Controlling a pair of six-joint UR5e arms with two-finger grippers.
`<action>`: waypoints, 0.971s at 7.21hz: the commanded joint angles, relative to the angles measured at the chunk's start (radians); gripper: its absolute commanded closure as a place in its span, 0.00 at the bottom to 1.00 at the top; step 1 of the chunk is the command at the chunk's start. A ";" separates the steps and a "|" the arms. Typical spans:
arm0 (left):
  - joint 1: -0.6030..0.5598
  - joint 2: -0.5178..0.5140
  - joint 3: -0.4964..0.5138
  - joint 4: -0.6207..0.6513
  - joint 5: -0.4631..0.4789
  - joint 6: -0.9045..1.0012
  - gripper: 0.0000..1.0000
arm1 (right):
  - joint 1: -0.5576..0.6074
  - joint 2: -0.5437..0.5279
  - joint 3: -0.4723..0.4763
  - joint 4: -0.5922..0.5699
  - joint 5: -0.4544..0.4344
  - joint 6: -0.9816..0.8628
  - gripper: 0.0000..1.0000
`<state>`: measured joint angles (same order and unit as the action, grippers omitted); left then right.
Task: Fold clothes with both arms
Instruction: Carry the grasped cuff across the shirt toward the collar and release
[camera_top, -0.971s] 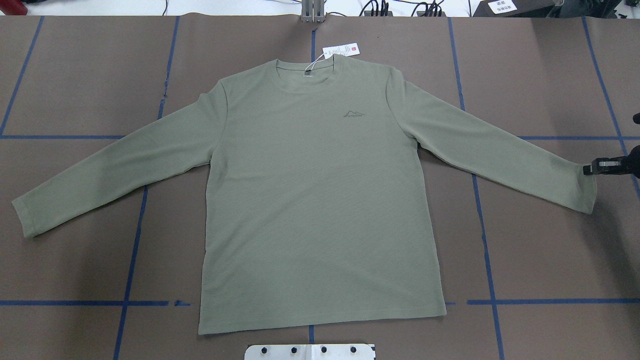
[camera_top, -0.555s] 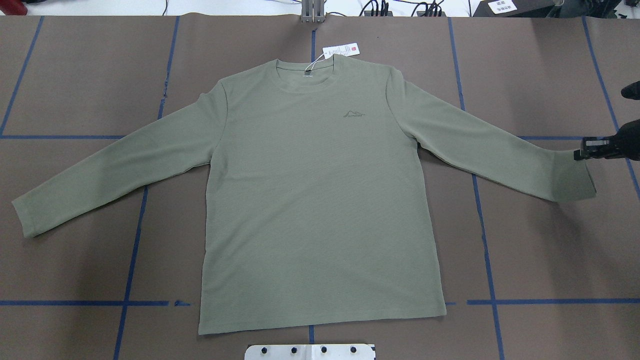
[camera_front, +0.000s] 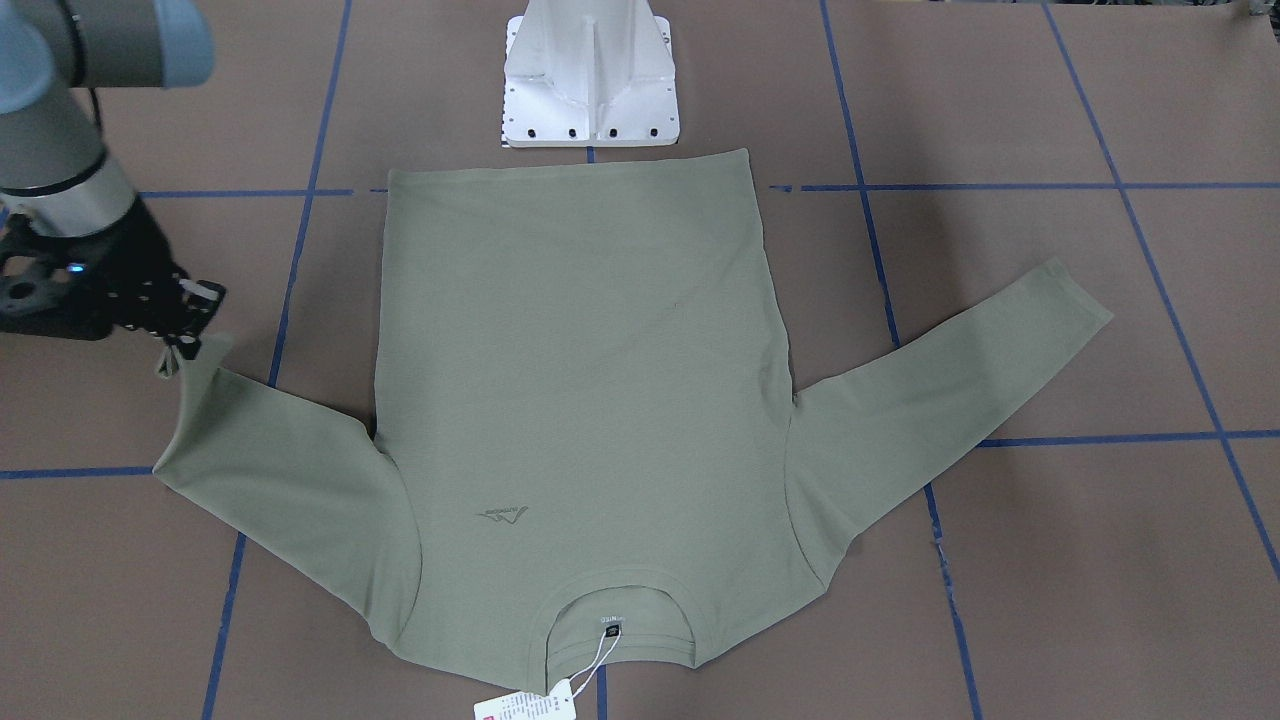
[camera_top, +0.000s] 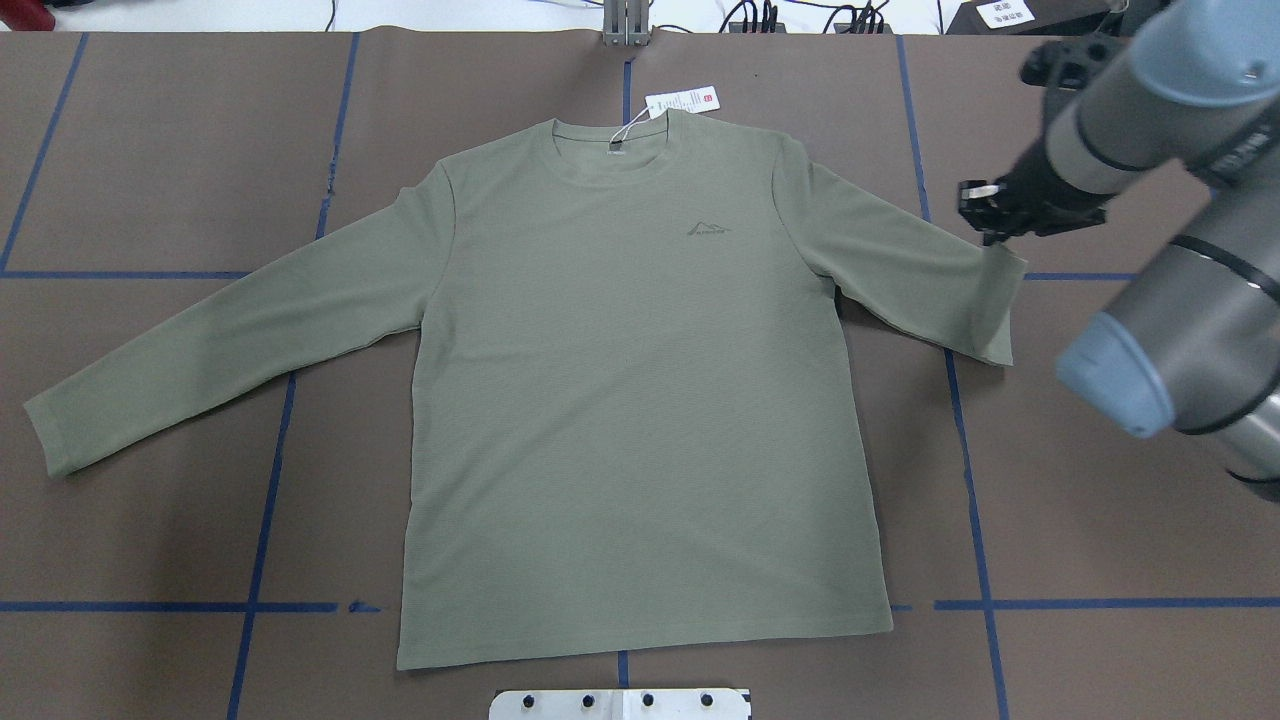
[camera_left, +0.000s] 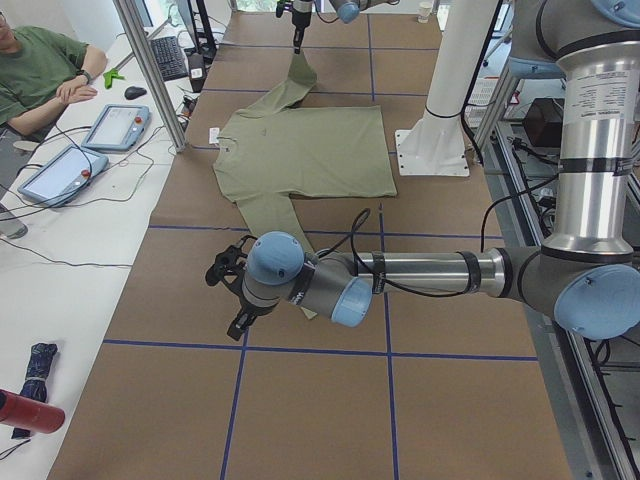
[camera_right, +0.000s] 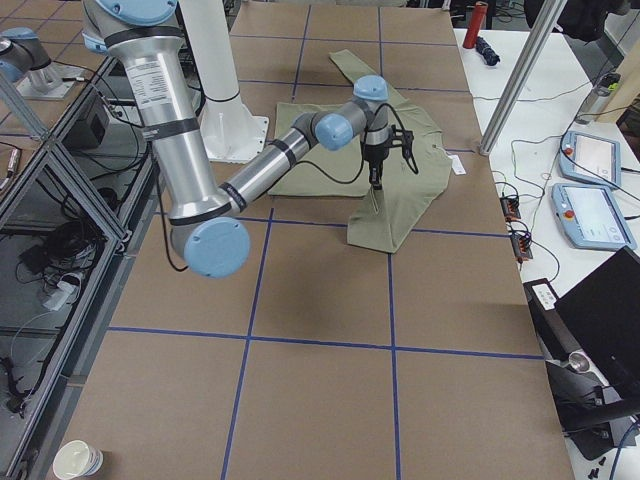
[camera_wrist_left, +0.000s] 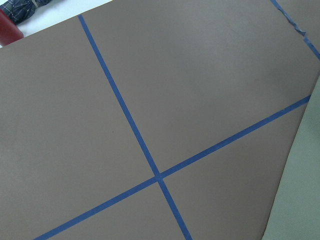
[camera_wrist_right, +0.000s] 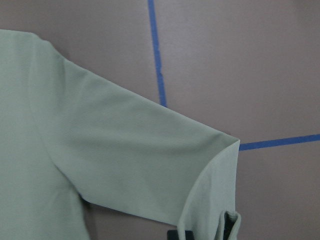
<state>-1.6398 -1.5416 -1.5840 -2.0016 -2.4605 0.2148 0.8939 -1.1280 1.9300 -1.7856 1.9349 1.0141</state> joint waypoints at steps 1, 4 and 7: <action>0.001 0.002 0.004 0.001 0.000 0.000 0.00 | -0.099 0.377 -0.189 -0.186 -0.102 0.166 1.00; 0.001 0.000 0.015 0.001 0.002 0.000 0.00 | -0.146 0.737 -0.522 -0.161 -0.186 0.192 1.00; 0.001 0.000 0.027 0.001 0.000 0.002 0.00 | -0.347 0.862 -0.796 0.054 -0.465 0.305 1.00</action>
<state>-1.6384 -1.5426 -1.5590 -2.0003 -2.4600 0.2161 0.6335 -0.3203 1.2424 -1.7890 1.5830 1.2863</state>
